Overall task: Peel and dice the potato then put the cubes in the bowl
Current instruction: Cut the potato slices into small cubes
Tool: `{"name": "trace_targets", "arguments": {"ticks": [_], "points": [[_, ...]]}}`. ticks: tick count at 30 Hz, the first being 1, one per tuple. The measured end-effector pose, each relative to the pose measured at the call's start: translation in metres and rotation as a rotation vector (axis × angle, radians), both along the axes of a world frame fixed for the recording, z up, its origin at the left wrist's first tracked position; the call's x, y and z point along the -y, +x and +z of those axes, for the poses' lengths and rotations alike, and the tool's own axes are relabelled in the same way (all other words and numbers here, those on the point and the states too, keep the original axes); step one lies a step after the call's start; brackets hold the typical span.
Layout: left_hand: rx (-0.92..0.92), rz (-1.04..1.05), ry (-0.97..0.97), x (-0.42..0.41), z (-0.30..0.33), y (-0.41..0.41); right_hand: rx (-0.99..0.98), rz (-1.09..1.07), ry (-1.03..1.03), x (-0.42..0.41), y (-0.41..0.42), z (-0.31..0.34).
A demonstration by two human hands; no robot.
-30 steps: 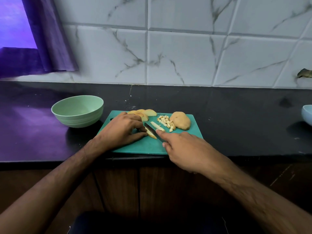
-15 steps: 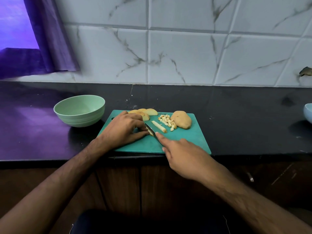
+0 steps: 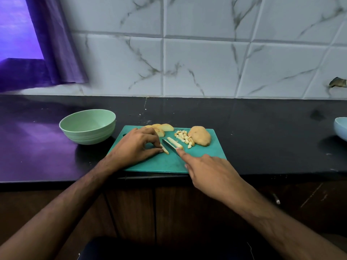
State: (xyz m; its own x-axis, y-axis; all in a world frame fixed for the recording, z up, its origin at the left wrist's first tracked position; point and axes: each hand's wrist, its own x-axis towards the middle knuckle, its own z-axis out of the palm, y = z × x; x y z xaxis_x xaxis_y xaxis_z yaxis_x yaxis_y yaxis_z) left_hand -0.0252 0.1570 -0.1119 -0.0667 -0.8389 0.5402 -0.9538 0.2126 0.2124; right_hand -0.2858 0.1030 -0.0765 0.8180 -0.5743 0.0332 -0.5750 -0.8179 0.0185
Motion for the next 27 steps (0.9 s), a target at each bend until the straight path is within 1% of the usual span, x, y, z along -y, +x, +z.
{"name": "trace_targets", "arguments": {"ticks": [3,8,12,20,27], "points": [[0.012,0.019,0.015,-0.001,0.001,-0.002,0.026,-0.033,0.05,0.013,0.003,0.007],[0.046,0.046,0.026,-0.001,0.001,-0.002,0.105,-0.024,0.276,0.026,-0.006,0.019],[0.011,0.028,0.02,-0.002,0.002,-0.002,0.107,-0.008,0.336,0.022,-0.014,0.021],[0.04,-0.013,0.027,-0.006,0.004,-0.005,0.116,0.011,0.217,0.017,-0.019,0.017],[0.023,-0.063,0.025,-0.007,0.004,-0.007,0.056,0.008,0.193,0.01,-0.017,0.006]]}}
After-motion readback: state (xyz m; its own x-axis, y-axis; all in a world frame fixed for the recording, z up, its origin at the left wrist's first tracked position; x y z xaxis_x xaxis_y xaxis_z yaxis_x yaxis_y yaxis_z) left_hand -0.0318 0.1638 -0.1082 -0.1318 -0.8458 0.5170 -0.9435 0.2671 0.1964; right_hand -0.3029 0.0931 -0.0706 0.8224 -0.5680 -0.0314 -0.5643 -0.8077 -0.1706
